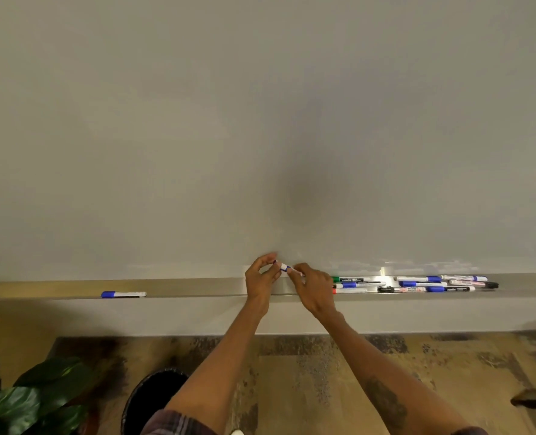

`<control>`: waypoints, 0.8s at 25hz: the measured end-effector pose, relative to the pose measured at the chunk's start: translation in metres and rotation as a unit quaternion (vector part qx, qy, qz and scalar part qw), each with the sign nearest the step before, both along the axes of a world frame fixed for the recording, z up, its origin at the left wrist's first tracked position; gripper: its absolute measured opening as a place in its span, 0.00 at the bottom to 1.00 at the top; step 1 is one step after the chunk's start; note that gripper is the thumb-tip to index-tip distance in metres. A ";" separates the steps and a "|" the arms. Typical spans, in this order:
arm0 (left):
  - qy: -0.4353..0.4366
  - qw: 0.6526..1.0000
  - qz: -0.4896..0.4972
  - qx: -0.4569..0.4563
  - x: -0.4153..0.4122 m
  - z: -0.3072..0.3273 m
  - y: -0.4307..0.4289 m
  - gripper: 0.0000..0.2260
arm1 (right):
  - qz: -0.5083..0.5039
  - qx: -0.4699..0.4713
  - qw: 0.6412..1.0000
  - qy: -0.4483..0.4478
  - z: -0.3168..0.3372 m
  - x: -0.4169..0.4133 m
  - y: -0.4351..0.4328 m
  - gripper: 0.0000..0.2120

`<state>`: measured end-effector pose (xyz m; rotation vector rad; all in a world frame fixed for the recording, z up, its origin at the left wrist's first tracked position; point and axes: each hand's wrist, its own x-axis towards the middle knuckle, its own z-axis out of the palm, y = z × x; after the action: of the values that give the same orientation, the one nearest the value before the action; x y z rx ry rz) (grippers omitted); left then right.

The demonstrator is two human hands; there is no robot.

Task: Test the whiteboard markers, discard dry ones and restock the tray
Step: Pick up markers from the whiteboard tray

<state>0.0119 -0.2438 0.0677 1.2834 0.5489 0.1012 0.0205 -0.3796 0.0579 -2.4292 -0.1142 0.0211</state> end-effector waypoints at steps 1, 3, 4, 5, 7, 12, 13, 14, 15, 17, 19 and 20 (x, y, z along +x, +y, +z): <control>-0.013 1.000 -0.007 0.004 -0.001 0.005 -0.002 0.13 | 0.024 0.005 1.000 -0.002 0.008 0.000 0.006 0.13; -0.033 0.999 -0.010 0.001 0.000 0.017 -0.004 0.12 | 0.044 0.056 0.997 0.026 0.022 0.000 0.016 0.13; -0.037 0.999 -0.013 -0.008 0.000 0.022 -0.005 0.12 | 0.040 0.077 0.996 0.026 0.028 -0.001 0.020 0.13; -0.039 0.999 -0.018 -0.018 0.000 0.028 -0.005 0.11 | 0.034 0.088 0.995 0.018 0.033 -0.002 0.022 0.14; -0.044 0.998 -0.033 -0.032 -0.002 0.037 -0.005 0.09 | 0.032 0.101 0.994 0.002 0.042 -0.004 0.026 0.16; -0.101 0.992 -0.031 -0.073 -0.004 0.068 -0.004 0.07 | 0.009 0.051 0.997 -0.058 0.072 -0.007 0.034 0.17; -0.116 0.990 -0.032 -0.071 -0.002 0.076 -0.003 0.08 | -0.009 0.037 0.997 -0.070 0.077 -0.006 0.034 0.17; -0.134 0.988 -0.040 -0.065 -0.001 0.084 -0.002 0.08 | -0.025 0.037 0.996 -0.082 0.081 -0.006 0.035 0.16; -0.153 0.986 -0.047 -0.056 0.000 0.091 0.000 0.08 | -0.034 0.057 0.993 -0.098 0.086 -0.006 0.036 0.15; -0.186 0.980 -0.046 -0.042 0.001 0.107 0.005 0.09 | -0.031 0.129 0.980 -0.147 0.091 -0.003 0.039 0.12; -0.221 0.974 -0.026 -0.036 0.002 0.129 0.010 0.10 | -0.024 0.190 0.961 -0.198 0.099 -0.002 0.042 0.07; -0.242 0.970 -0.012 -0.026 0.004 0.142 0.013 0.10 | -0.023 0.212 0.951 -0.224 0.107 -0.001 0.043 0.07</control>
<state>0.0157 -0.2312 0.2094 1.1593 0.1146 0.3670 0.0194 -0.3362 0.1648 -1.9657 -0.2388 -0.5264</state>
